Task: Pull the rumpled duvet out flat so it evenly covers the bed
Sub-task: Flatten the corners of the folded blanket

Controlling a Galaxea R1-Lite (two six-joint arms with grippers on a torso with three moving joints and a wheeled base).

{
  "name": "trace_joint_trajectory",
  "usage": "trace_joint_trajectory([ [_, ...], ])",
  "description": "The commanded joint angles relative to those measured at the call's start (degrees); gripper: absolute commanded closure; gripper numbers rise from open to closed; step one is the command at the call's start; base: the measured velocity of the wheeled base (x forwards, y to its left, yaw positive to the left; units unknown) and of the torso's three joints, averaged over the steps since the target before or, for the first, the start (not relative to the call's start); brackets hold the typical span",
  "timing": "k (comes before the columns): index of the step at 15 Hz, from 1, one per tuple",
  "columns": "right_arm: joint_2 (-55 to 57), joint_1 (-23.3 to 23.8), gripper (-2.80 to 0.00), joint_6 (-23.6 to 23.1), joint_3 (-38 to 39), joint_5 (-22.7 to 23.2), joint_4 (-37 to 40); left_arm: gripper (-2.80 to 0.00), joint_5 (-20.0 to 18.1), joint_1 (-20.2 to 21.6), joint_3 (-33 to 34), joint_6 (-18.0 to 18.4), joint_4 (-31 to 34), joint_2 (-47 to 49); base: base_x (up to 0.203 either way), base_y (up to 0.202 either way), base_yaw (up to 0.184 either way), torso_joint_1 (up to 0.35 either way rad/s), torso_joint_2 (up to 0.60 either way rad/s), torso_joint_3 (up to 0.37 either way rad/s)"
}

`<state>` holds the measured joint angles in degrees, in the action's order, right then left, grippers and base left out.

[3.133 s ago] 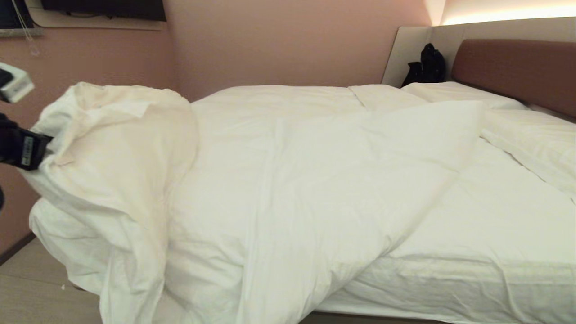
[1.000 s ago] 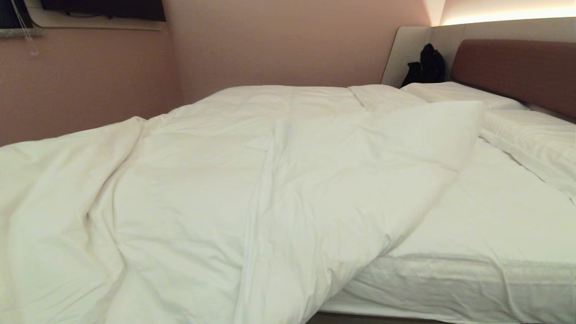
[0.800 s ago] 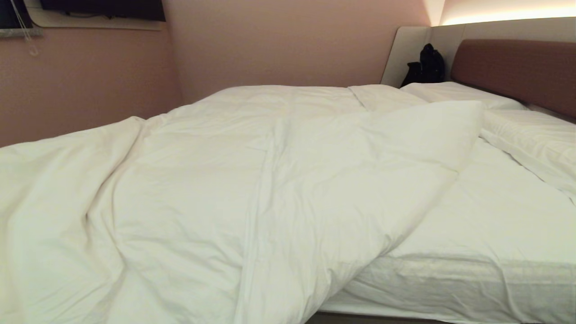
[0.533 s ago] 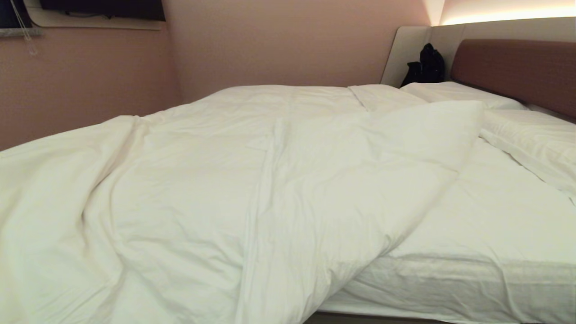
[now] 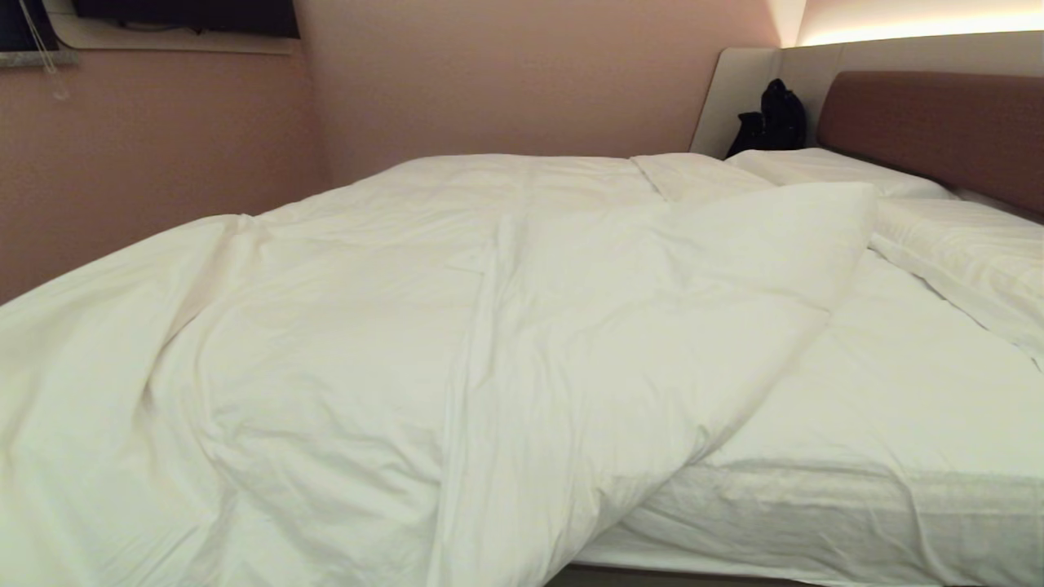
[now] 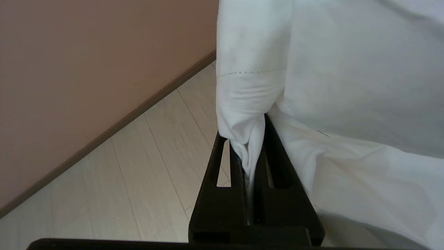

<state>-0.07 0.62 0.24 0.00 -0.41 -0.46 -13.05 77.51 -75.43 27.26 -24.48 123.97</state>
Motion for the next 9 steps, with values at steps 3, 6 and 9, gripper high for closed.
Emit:
trace_joint_trajectory([
  [3, 0.07, -0.01, 0.0, 0.02, 0.0, -0.02, 0.02, -2.53, 0.03, 0.29, 2.08, 1.04, -1.21, 3.38, 0.0, 0.0, 0.0, 0.0, 0.0, 0.0],
  [6, 0.07, -0.09, 0.0, 0.02, 0.0, -0.02, 0.02, -2.8, 0.11, 0.68, 2.98, 1.9, -1.35, 5.88, 0.0, 0.0, 0.0, 0.0, 0.0, 0.0],
  [9, 0.07, -0.01, 0.0, 0.02, 0.0, -0.02, 0.02, -2.8, 0.13, 0.65, 4.5, 2.16, -1.39, 8.22, 0.0, 0.0, 0.0, 0.0, 0.0, 0.0],
])
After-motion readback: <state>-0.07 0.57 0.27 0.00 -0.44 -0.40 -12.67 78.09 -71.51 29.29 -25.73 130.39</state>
